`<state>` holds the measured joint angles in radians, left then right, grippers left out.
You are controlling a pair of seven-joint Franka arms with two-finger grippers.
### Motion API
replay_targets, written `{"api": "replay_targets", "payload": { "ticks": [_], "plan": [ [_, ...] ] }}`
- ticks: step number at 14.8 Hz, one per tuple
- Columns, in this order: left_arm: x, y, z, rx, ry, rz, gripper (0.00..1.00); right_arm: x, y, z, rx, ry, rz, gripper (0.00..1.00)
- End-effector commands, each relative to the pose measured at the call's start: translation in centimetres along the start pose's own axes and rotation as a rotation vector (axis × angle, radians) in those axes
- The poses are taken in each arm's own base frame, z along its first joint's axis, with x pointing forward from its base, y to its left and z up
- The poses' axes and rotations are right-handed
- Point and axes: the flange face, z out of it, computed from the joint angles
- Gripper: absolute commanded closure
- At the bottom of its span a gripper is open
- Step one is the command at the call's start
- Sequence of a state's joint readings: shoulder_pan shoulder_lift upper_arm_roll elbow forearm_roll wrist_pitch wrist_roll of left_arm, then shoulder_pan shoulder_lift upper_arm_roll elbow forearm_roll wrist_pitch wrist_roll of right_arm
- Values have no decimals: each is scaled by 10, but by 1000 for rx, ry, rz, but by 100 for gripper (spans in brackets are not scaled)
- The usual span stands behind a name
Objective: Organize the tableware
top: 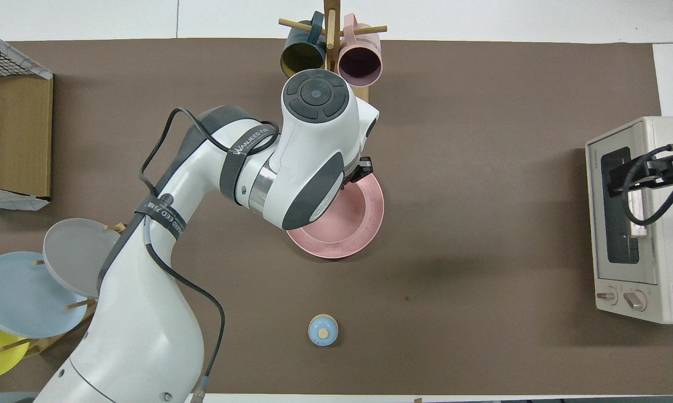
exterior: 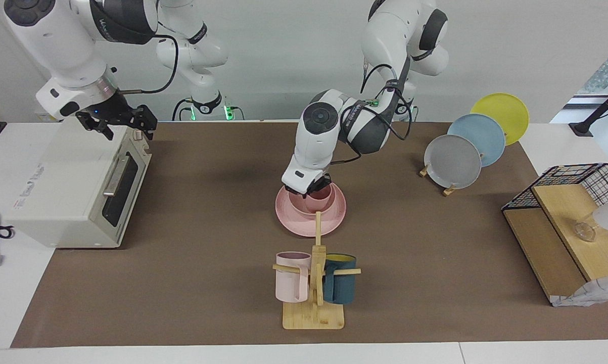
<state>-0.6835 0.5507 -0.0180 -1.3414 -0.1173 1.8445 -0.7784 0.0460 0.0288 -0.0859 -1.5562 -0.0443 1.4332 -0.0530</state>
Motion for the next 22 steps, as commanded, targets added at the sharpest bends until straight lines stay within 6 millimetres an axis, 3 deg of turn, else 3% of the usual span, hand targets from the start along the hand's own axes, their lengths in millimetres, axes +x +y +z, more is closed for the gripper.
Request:
{"api": "replay_targets", "payload": {
  "ticks": [1,6,7,8,13,15,18,22],
  "plan": [
    [-7,3,9,-16,0,-13,100,-8,2,-2,24,16,-13,0],
    [-9,4,13,-8,4,-1,100,-8,3,-2,24,16,-10,0],
    [-8,3,13,-5,5,-6,10,-8,3,-2,24,16,-10,0],
    [-9,2,13,-1,2,-5,0,-8,3,-2,24,16,-10,0],
    [-9,-4,-1,9,-10,-3,0,-8,3,-2,24,16,-10,0],
    [-11,-17,-36,0,-6,-6,0,-8,3,-2,24,16,-10,0],
    [-2,-61,-90,-10,-15,-15,0,-8,4,-2,24,16,-8,0],
    [13,-149,-176,-54,20,-56,0,-8,3,-2,24,16,-10,0]
  ]
}}
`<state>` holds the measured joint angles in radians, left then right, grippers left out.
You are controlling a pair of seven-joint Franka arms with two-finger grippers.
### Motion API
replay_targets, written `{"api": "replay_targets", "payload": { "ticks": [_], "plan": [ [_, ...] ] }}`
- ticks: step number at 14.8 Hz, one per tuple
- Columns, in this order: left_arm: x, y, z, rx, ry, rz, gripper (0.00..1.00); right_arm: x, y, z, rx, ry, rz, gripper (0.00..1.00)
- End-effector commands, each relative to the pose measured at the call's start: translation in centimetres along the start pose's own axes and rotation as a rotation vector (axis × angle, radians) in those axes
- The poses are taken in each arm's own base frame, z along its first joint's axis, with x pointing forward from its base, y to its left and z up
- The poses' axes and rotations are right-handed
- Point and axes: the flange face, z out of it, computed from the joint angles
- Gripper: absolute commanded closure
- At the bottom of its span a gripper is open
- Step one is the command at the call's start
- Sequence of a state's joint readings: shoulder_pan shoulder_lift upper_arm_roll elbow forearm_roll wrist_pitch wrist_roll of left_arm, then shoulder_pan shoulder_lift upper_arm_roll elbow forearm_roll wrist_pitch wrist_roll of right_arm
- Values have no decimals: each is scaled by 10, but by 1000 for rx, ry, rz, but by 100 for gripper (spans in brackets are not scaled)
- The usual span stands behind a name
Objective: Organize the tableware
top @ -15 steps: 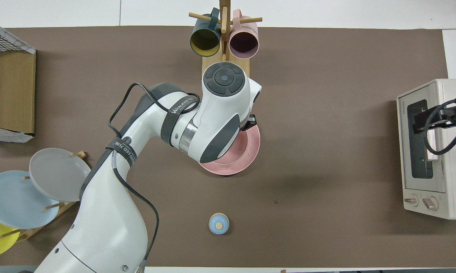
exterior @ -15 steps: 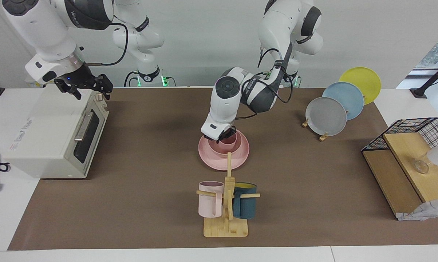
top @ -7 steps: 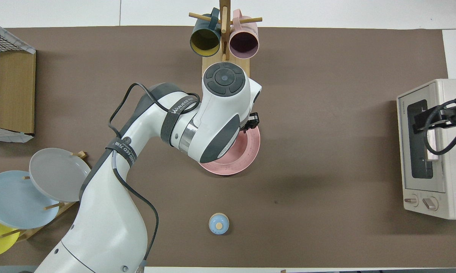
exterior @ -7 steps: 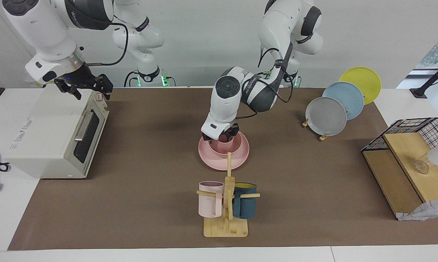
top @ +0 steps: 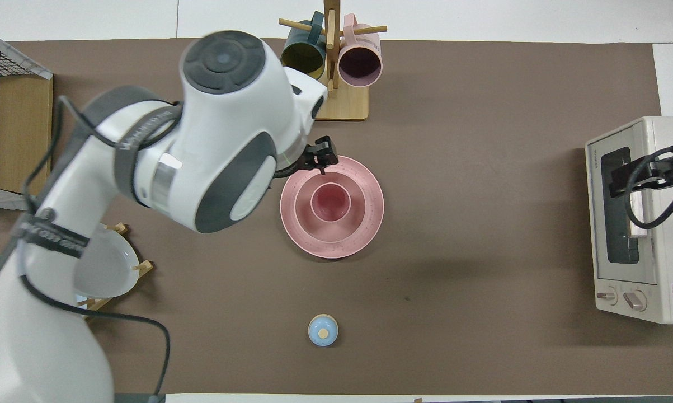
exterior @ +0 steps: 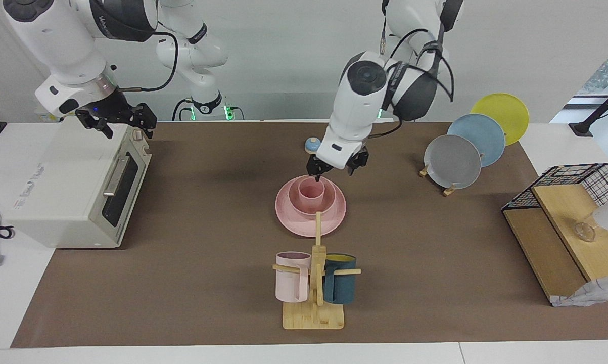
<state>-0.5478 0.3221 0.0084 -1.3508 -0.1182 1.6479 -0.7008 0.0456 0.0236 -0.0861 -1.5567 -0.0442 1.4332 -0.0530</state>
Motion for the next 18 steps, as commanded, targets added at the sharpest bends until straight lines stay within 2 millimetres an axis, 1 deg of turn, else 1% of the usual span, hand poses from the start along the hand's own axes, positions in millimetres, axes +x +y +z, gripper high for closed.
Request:
{"api": "replay_targets", "payload": {
  "ticks": [1,2,4,5,6,7,9,11,12,14,15,16,18],
  "plan": [
    [11,-72,-53,-33,-5,-1,0,-6,3,1,24,12,-9,0],
    [19,-106,-71,-34,-7,15,0,-6,3,1,24,12,-9,0],
    [27,-163,-96,-26,-15,94,0,-6,3,1,24,12,-9,0],
    [28,-193,-106,-26,-19,122,0,-6,2,1,24,12,-11,0],
    [25,-216,-111,-29,-18,129,0,-6,3,1,24,12,-9,0],
    [19,-232,-111,-33,-14,129,0,-6,3,1,24,12,-9,0],
    [7,-249,-104,-37,10,137,0,-6,3,1,24,12,-11,0],
    [-4,-258,-89,-28,40,132,0,-6,3,1,24,12,-9,0],
    [-5,-259,-83,-5,56,136,0,-6,3,1,24,12,-9,0],
    [0,-263,-87,0,85,152,0,-6,3,1,24,12,-9,0],
    [2,-269,-91,2,88,144,0,-6,3,1,24,12,-9,0],
    [5,-278,-94,5,87,129,0,-6,3,1,24,12,-9,0],
    [8,-280,-100,18,70,126,0,-6,3,1,24,12,-9,0]
  ]
}}
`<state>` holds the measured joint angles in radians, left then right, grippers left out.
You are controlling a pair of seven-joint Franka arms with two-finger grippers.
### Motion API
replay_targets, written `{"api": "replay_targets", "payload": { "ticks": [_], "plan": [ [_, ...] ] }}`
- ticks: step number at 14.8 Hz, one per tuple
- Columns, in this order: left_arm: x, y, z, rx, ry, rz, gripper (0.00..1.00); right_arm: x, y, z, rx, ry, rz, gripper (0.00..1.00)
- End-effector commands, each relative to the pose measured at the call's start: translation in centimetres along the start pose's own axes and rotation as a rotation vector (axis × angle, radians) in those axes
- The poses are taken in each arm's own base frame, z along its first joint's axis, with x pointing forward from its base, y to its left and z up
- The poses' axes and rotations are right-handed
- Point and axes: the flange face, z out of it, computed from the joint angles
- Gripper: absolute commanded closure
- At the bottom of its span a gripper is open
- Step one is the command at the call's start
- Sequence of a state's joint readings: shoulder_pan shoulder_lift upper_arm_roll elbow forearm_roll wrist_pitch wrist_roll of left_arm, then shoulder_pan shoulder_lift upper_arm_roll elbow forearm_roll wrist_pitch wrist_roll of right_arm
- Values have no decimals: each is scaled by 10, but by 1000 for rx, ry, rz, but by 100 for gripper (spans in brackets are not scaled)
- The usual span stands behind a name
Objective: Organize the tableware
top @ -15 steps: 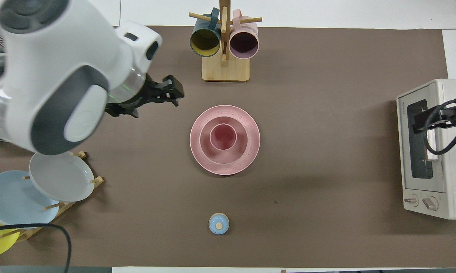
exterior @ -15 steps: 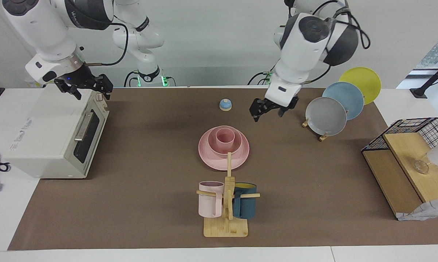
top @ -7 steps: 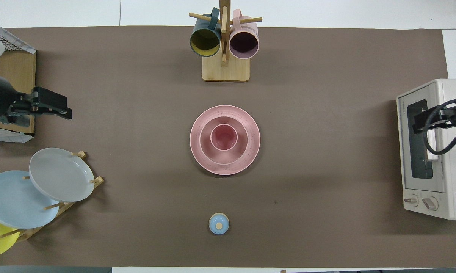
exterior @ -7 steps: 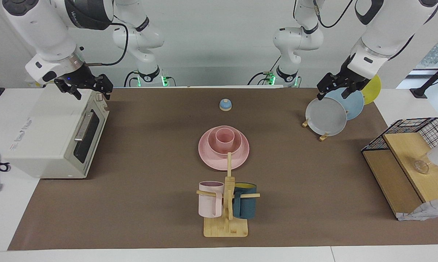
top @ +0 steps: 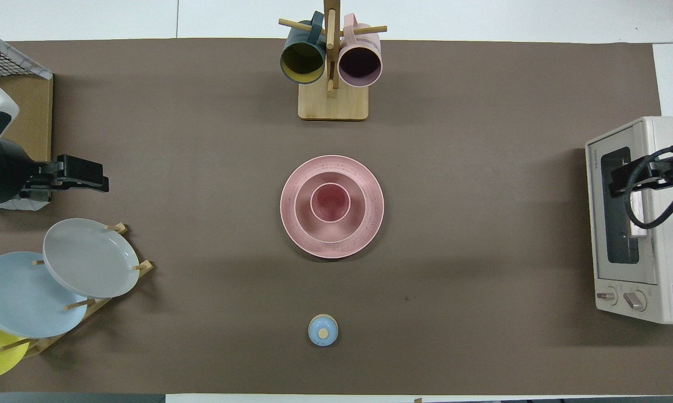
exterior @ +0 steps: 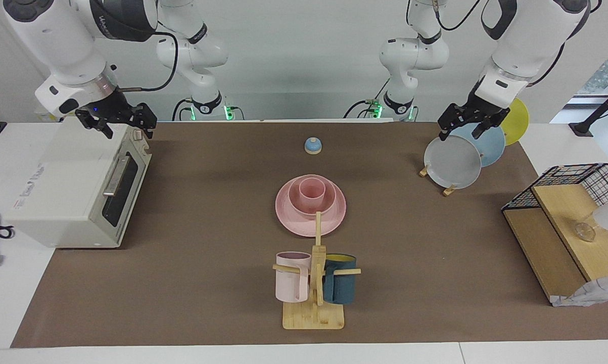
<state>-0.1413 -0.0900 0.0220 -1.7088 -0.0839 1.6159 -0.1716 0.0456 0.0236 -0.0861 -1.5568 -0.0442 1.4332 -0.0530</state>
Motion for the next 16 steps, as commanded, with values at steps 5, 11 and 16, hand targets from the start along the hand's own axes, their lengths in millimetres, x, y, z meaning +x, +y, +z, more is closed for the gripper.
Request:
{"api": "replay_targets", "payload": {
  "ticks": [5,11,16],
  "plan": [
    [-3,-8,-33,59,-46,27,0,-6,3,1,24,12,-11,0],
    [6,-15,-27,102,-52,109,0,-6,3,1,24,12,-9,0],
    [10,-16,-24,75,-37,93,0,-6,3,1,24,12,-9,0]
  ]
}}
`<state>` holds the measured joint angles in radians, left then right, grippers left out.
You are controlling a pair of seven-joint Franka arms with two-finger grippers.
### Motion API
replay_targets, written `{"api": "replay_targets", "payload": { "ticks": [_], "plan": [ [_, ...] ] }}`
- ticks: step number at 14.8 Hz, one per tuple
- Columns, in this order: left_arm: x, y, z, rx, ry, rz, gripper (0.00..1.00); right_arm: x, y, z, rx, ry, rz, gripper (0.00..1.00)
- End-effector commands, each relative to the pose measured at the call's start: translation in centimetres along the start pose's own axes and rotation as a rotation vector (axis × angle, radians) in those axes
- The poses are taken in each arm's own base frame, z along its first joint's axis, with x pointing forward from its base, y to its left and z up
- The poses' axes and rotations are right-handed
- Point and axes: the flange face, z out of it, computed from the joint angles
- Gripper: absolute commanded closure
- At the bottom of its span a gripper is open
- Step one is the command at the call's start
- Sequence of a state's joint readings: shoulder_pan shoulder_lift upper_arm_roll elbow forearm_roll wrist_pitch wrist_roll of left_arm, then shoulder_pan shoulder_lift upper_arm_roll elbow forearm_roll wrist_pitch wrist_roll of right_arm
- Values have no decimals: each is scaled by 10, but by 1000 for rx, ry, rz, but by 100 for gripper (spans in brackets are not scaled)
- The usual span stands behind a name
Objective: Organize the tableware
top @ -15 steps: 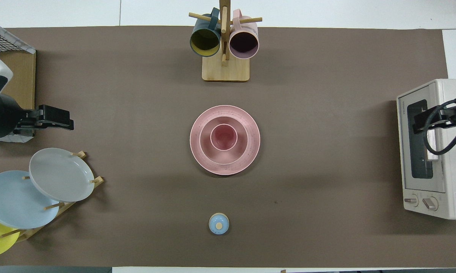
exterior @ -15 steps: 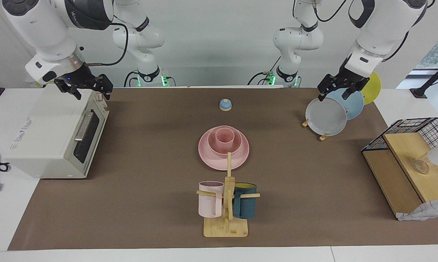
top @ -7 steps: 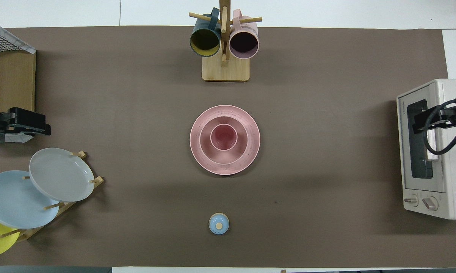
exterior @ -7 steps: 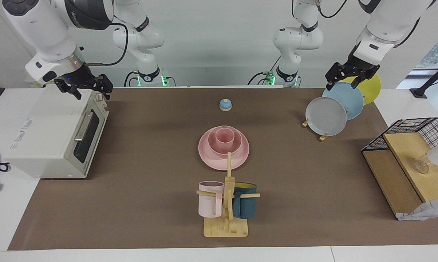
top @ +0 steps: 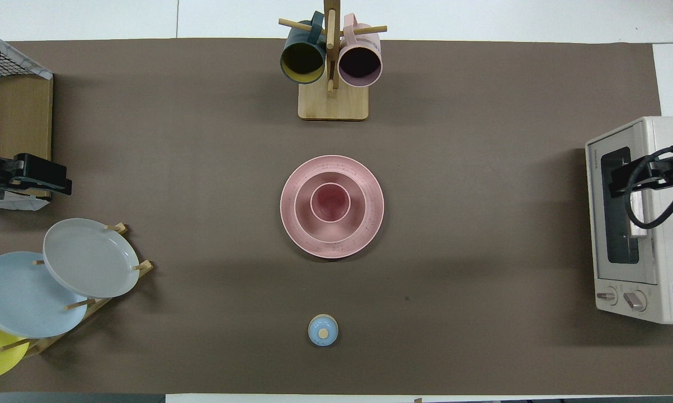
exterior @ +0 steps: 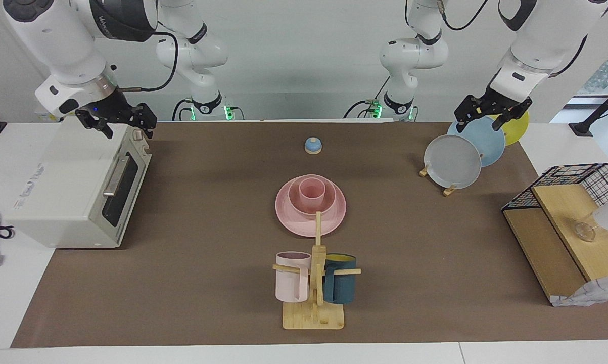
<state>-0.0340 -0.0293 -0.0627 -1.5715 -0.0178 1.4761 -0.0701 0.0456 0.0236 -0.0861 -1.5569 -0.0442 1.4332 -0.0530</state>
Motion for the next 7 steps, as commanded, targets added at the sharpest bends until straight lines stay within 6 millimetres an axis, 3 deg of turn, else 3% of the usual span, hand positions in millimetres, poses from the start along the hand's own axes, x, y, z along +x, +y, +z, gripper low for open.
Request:
{"api": "replay_targets", "payload": {
  "ticks": [1,7],
  "plan": [
    [1,-2,-2,0,16,12,0,-6,3,0,24,12,-9,0],
    [-1,-6,-2,0,13,7,0,-6,3,0,24,12,-9,0]
  ]
}}
